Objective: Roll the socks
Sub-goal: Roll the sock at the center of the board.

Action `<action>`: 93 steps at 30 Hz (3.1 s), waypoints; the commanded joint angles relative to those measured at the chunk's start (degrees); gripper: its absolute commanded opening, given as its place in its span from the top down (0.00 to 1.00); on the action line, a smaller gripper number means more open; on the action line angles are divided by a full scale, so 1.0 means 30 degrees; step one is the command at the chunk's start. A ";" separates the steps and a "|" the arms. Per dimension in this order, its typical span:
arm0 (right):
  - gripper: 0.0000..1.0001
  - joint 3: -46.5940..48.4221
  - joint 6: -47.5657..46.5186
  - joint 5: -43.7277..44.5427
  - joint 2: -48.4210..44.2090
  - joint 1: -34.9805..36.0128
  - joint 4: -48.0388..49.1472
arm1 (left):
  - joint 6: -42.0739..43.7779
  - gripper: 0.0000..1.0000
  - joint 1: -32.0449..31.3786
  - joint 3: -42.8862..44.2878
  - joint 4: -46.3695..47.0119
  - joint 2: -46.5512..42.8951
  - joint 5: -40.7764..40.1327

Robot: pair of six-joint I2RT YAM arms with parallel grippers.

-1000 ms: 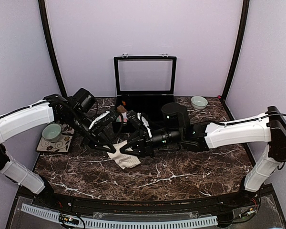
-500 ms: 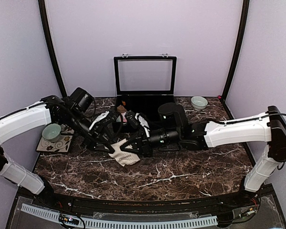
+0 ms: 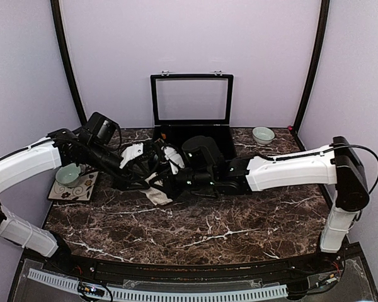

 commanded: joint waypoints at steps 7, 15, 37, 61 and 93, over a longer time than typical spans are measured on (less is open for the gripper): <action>1.00 0.0636 0.3092 -0.1471 0.1057 0.0087 0.2545 | 0.1880 0.56 -0.0206 -0.1887 0.0656 -0.1146 -0.1429; 1.00 0.0836 0.4803 -0.2291 0.1689 0.0075 0.3816 | 0.1900 0.57 -0.0402 -0.1843 0.1032 -0.0965 -0.2269; 1.00 0.0599 1.0598 -0.5838 0.3262 -0.1460 0.7833 | 0.3620 0.77 -0.2594 -0.3589 0.5198 -0.0168 -1.2213; 0.57 -0.3492 -0.2488 -0.6305 -0.3427 -0.1316 0.3537 | 0.2699 1.00 -0.0484 0.1780 -0.5209 0.0917 1.0163; 0.83 0.0954 -0.4450 -0.9502 -0.1784 -0.0691 -0.1183 | 0.3486 1.00 -0.0207 0.2144 -0.6387 0.1051 1.1706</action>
